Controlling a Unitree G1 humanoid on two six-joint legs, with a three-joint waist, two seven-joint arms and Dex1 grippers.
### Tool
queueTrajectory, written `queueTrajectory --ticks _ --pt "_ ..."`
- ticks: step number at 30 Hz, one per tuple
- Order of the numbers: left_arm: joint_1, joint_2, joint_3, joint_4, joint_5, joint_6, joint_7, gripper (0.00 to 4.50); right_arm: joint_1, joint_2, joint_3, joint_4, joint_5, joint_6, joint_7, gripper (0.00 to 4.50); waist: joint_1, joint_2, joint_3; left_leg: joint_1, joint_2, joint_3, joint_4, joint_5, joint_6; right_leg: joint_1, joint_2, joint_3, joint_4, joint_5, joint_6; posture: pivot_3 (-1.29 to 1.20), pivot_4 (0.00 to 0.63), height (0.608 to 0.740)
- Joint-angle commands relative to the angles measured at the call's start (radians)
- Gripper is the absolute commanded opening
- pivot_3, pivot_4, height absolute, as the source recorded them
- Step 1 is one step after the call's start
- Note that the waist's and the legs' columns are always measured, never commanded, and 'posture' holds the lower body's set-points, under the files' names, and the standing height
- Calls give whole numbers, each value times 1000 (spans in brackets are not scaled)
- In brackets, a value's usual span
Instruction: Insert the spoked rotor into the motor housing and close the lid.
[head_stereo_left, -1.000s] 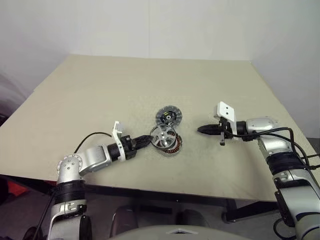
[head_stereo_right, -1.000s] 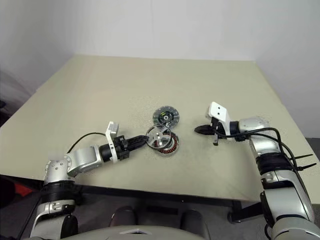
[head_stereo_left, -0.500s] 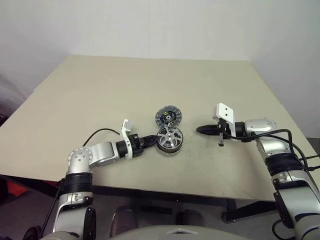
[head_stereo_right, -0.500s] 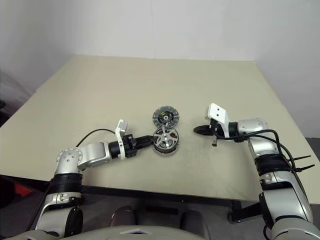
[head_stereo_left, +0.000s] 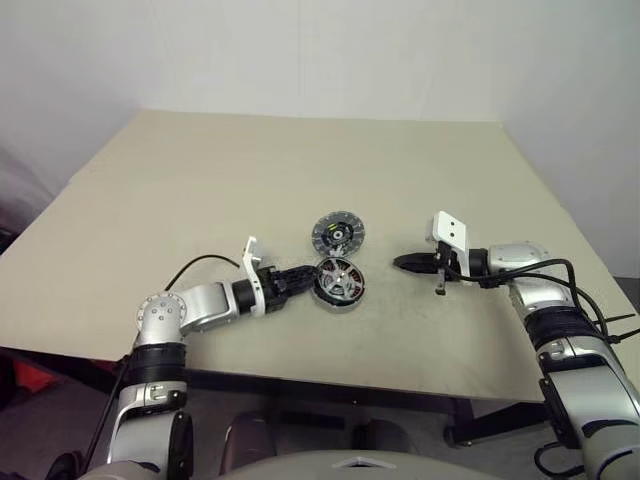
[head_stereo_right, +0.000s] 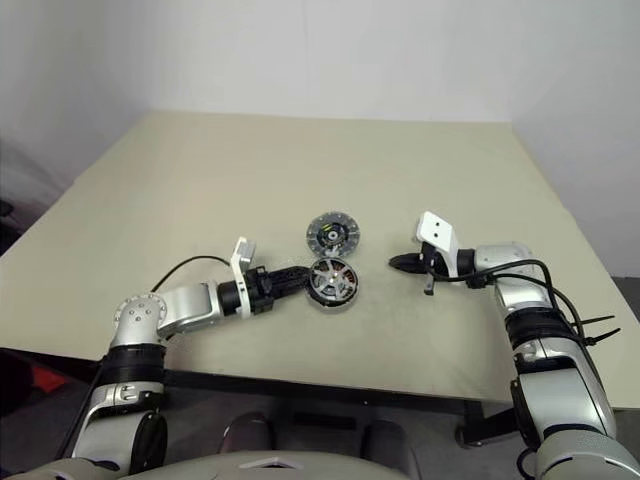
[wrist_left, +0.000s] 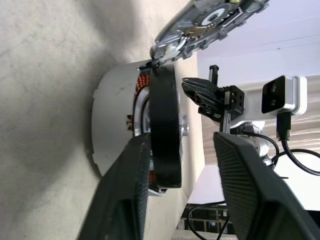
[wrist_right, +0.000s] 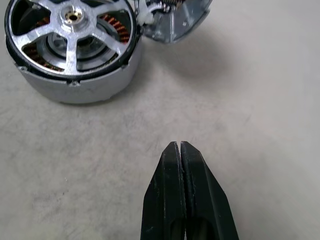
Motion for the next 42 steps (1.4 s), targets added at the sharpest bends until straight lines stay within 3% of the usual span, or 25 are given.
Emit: queueTrajectory --ticks 1,19,31,42 --pt "-7 -2 20 -1 9 -3 8 1980 -20 -1 -23 -55 11 12 -8 0 0 0 0 0 0 0 0 0 0 0 0 0 0 0 0 0 0 740" --pt "79 59 79 -133 -49 23 36 1980 -17 -1 -22 -190 23 123 -15 0 -2 0 0 -1 0 0 0 0 0 -1 0 0 -1 0 0 0 0 740" --pt "57 129 70 -243 8 -51 -21 1980 97 102 72 -528 82 367 0 0 -2 0 0 -1 1 0 -1 0 0 -2 1 0 -1 0 0 0 0 740" --pt "66 144 73 -248 49 -98 -36 1980 79 194 108 -383 46 341 -33 0 -3 0 0 -1 1 0 -2 2 -4 -2 1 0 -1 0 0 0 0 740"
